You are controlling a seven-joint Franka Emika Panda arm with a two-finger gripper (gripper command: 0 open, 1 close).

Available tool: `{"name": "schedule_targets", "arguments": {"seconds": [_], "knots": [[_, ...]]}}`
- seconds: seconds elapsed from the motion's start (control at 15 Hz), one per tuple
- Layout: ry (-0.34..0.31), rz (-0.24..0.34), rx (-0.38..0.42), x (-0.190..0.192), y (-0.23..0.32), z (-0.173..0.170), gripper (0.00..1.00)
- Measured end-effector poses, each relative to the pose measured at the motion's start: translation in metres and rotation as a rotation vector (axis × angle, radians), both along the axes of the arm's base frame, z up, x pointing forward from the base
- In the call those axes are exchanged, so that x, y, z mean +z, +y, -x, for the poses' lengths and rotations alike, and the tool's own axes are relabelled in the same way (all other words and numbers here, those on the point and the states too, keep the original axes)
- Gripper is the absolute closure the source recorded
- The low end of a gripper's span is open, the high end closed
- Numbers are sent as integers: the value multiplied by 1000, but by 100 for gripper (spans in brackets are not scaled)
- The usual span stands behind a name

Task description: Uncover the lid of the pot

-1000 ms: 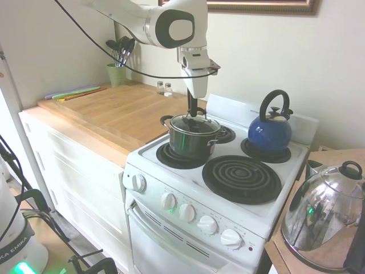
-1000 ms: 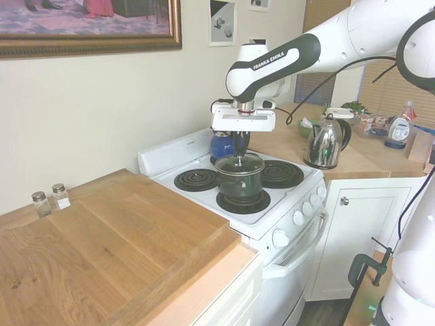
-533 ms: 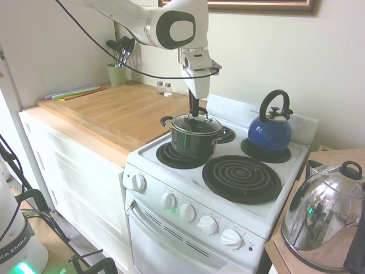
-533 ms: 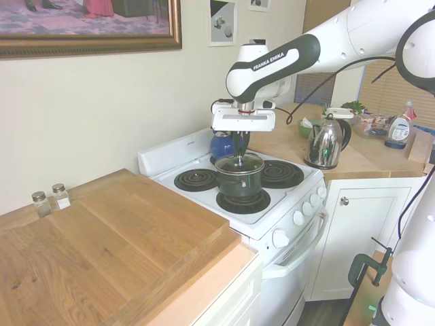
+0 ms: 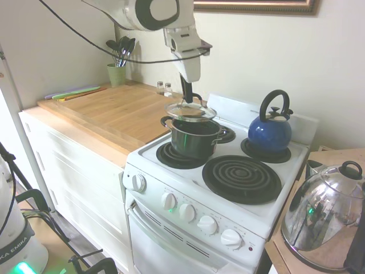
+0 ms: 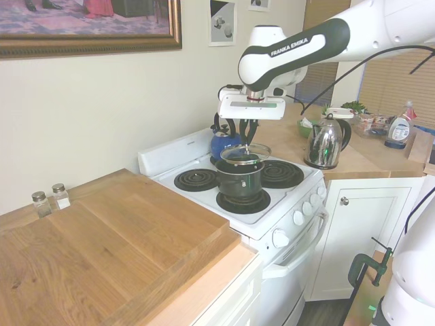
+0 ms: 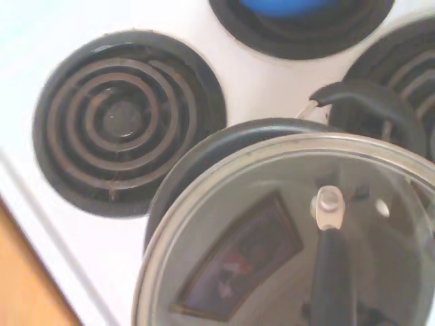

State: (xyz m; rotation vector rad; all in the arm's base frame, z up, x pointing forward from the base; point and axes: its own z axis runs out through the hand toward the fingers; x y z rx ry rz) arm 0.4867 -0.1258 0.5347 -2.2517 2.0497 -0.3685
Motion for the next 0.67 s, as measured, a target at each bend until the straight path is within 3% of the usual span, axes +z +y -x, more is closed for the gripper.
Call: {"name": "schedule_targets", "arguments": {"seconds": [0.4,0.67], "knots": [[-52,180,143,42,150,35,100],[-77,290,277,40,247,20,100]]}}
